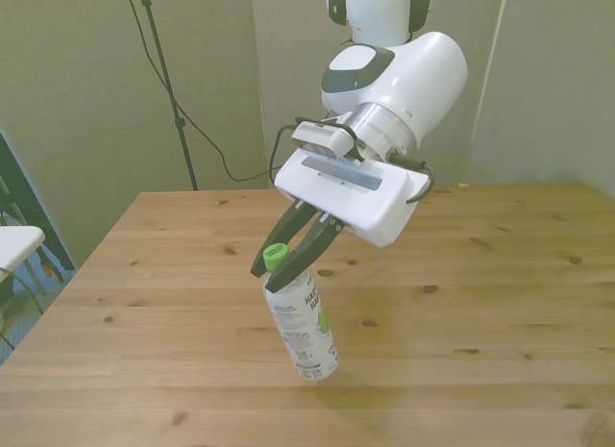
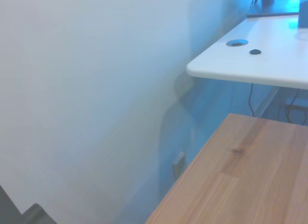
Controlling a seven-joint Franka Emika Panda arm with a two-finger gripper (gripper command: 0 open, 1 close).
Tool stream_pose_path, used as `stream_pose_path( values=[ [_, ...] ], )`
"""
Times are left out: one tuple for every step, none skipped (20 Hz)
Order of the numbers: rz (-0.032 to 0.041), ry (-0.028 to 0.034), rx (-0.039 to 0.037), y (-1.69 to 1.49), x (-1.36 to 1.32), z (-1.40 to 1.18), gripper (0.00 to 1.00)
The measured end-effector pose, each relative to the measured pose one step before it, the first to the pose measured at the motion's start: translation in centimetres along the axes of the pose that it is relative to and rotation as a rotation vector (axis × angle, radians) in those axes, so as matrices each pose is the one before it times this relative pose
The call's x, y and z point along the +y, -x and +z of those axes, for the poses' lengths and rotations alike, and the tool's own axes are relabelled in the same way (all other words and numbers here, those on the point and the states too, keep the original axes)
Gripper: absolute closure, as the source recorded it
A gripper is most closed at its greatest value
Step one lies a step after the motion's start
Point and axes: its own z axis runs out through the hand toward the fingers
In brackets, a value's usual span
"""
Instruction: Stand the water bottle
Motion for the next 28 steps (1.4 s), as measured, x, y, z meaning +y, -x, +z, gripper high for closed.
stream_pose_path(
  values=[
    [0.00545,0.00269,0.00764,0.587,0.005,0.434,1.00],
    [-0.00146,-0.00048,0.00974,0.561,0.068,0.436,1.00],
    [-0.00163,-0.00051,0.00839,0.558,0.091,0.393,1.00],
    [-0.00063,0.00048,0.00640,0.491,0.069,0.322,1.00],
    [-0.00289,0.00404,0.00656,0.424,0.158,0.328,1.00],
    [-0.00219,0.00361,0.00576,0.333,0.076,0.240,1.00],
    [-0.00257,0.00302,0.00348,0.289,0.089,0.175,1.00],
    [-0.00164,0.00012,0.00246,0.175,-0.015,0.063,0.00],
    [-0.00060,0.00274,0.00195,0.105,0.011,-0.047,0.00],
    [-0.00125,0.00244,0.00083,0.110,0.014,-0.079,0.00],
    [-0.00047,0.00124,-0.00092,0.066,-0.012,-0.079,0.00],
    [-0.00050,0.00093,-0.00144,0.022,-0.006,-0.028,0.00],
    [0.00036,0.00102,-0.00097,-0.037,0.005,0.029,0.00],
    [0.00120,0.00130,-0.00023,-0.097,0.003,0.070,0.00],
    [0.00166,0.00142,-0.00066,-0.097,0.001,0.068,0.00],
    [0.00162,0.00120,-0.00091,-0.079,-0.003,0.047,0.00],
    [0.00131,0.00092,-0.00077,-0.066,-0.004,0.029,0.00],
    [0.00051,0.00060,-0.00098,-0.034,-0.008,0.005,0.00],
    [-0.00072,0.00079,-0.00164,0.013,0.012,-0.011,0.00],
    [-0.00212,0.00089,-0.00171,0.008,0.012,-0.037,0.00],
    [-0.00119,0.00122,-0.00252,0.078,0.047,-0.033,0.00],
    [-0.00090,0.00068,-0.00327,0.097,0.005,-0.077,0.00],
    [-0.00171,0.00073,-0.00399,0.117,-0.006,-0.112,0.00],
    [-0.00127,0.00067,-0.00392,0.078,-0.038,-0.135,0.00],
    [-0.00130,0.00033,-0.00443,0.011,-0.092,-0.184,0.00],
    [-0.00017,0.00065,-0.00544,-0.054,-0.155,-0.240,0.00],
    [0.00078,-0.00002,-0.00610,-0.144,-0.235,-0.316,0.00],
    [0.00323,-0.00108,-0.00651,-0.253,-0.317,-0.429,0.00]
  ],
)
